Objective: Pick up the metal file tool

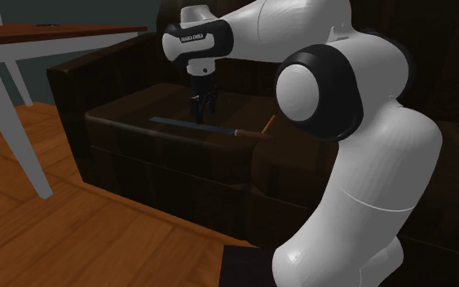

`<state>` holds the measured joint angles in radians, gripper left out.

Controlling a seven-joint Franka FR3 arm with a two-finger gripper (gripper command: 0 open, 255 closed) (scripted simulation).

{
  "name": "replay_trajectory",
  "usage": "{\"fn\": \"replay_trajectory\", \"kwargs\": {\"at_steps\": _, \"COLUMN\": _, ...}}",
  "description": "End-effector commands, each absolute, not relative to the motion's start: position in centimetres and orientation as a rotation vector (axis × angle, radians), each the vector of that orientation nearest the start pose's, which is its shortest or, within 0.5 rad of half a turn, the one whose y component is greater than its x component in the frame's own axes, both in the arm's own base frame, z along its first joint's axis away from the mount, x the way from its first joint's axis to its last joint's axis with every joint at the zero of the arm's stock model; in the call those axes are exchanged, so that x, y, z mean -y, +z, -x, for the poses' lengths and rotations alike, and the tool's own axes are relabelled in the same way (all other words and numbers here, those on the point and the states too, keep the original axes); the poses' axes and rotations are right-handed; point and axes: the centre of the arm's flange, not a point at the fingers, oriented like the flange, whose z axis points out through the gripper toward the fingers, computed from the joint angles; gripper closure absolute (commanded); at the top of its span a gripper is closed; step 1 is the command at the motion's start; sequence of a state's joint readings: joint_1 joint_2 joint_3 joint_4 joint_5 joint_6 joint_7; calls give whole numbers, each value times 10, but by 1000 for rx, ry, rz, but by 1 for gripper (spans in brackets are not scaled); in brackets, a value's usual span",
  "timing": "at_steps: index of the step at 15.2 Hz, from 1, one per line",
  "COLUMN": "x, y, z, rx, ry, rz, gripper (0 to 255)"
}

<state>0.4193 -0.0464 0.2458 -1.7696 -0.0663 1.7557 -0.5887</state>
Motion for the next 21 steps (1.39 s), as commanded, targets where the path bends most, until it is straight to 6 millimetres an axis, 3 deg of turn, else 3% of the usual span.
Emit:
{"fn": "replay_trajectory", "kwargs": {"at_steps": 1, "x": -342, "y": 563, "z": -436, "rx": 1914, "ry": -56, "rz": 2585, "gripper": 0}}
{"fn": "replay_trajectory", "kwargs": {"at_steps": 7, "x": -342, "y": 539, "z": -436, "rx": 1914, "ry": -56, "rz": 2585, "gripper": 0}}
{"fn": "replay_trajectory", "kwargs": {"at_steps": 8, "x": -342, "y": 539, "z": -436, "rx": 1914, "ry": -56, "rz": 2585, "gripper": 255}}
{"fn": "replay_trajectory", "kwargs": {"at_steps": 17, "x": -342, "y": 539, "z": -436, "rx": 1914, "ry": -56, "rz": 2585, "gripper": 255}}
{"fn": "replay_trajectory", "kwargs": {"at_steps": 21, "x": -342, "y": 560, "z": -436, "rx": 1914, "ry": -56, "rz": 2585, "gripper": 255}}
